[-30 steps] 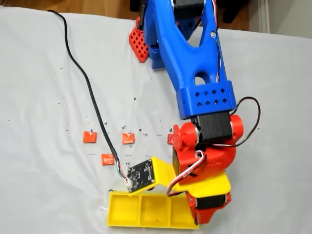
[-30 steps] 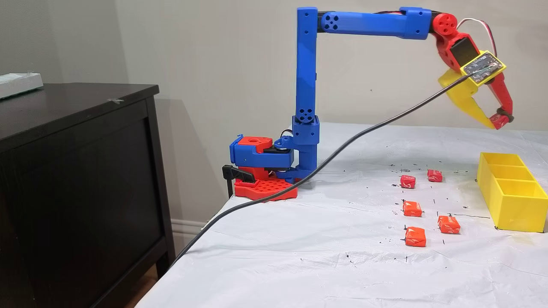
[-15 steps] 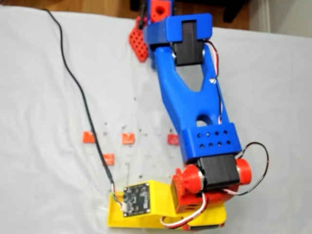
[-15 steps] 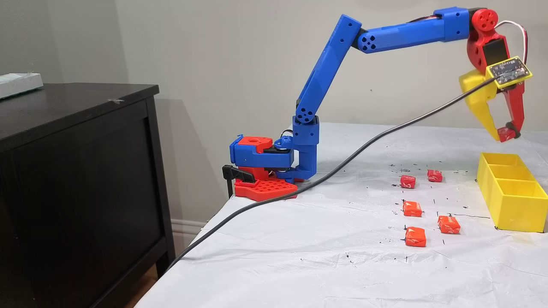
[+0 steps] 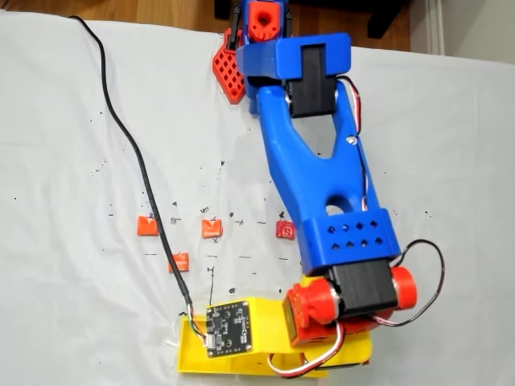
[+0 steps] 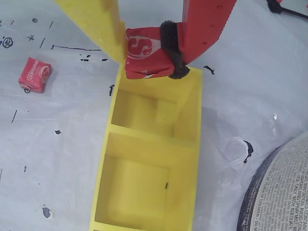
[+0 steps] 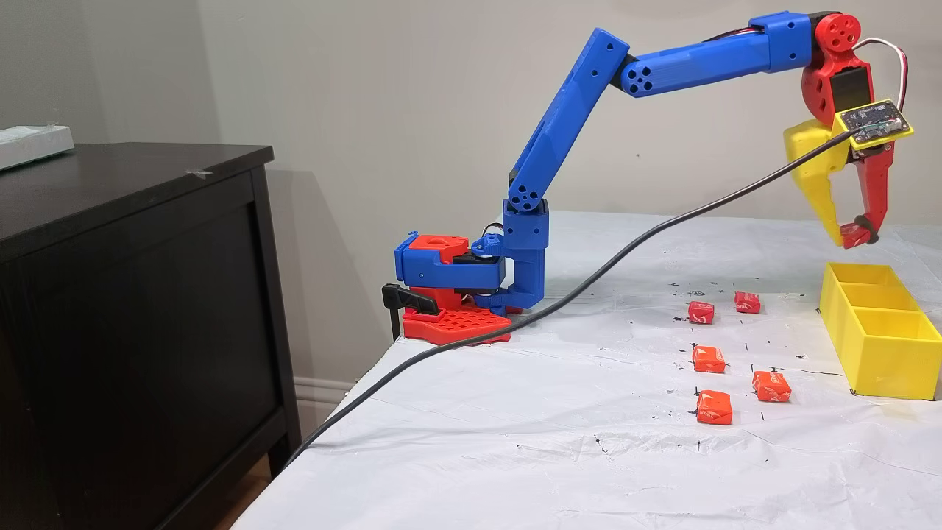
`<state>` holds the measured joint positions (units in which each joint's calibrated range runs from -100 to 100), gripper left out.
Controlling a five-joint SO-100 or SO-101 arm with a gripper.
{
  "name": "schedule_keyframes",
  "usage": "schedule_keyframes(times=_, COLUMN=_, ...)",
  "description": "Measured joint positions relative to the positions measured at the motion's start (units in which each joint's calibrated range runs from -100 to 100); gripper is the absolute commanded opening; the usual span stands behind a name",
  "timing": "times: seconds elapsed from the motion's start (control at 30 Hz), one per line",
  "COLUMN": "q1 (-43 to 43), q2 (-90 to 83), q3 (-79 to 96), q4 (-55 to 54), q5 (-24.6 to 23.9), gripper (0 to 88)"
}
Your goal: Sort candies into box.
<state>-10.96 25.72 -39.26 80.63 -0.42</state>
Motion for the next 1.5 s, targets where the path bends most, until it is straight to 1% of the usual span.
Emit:
schedule_keyframes(times=0.07, q1=0.00, q2=0.34, q3=-0.43, q4=0.16, q5=0.00, gripper=0.9)
schedule_keyframes(times=0.17, q1=0.00, q2=2.45, q3=-3.34, q4=2.06, q5=0.00, gripper=13.5)
schedule_keyframes(times=0.27, q1=0.00, q2=3.55, q3=-5.30, q4=3.81, q5=0.15, gripper=21.6)
schedule_keyframes(times=0.4, q1=0.00, q2=3.64, q3=-6.07, q4=5.08, q5=0.15, gripper=26.9)
schedule_keyframes(times=0.6, q1=0.00, q2=3.64, q3=-6.07, q4=5.79, q5=0.34, gripper=28.7)
schedule_keyframes(times=0.7, q1=0.00, q2=3.64, q3=-6.07, q4=5.79, q5=0.34, gripper=25.6)
schedule_keyframes(times=0.8, q1=0.00, q2=3.64, q3=-6.07, q4=5.79, q5=0.39, gripper=18.7)
schedule_keyframes(times=0.87, q1=0.00, q2=3.64, q3=-6.07, q4=5.79, q5=0.63, gripper=7.8)
schedule_keyframes(times=0.9, q1=0.00, q2=3.47, q3=-5.73, q4=5.79, q5=0.78, gripper=6.7)
schedule_keyframes(times=1.13, q1=-0.47, q2=-4.99, q3=5.22, q4=4.37, q5=1.37, gripper=4.6)
schedule_keyframes(times=1.23, q1=-1.01, q2=-8.88, q3=9.92, q4=3.41, q5=1.37, gripper=0.5)
schedule_keyframes(times=1.5, q1=-1.17, q2=-19.80, q3=21.64, q4=2.62, q5=2.34, gripper=0.2)
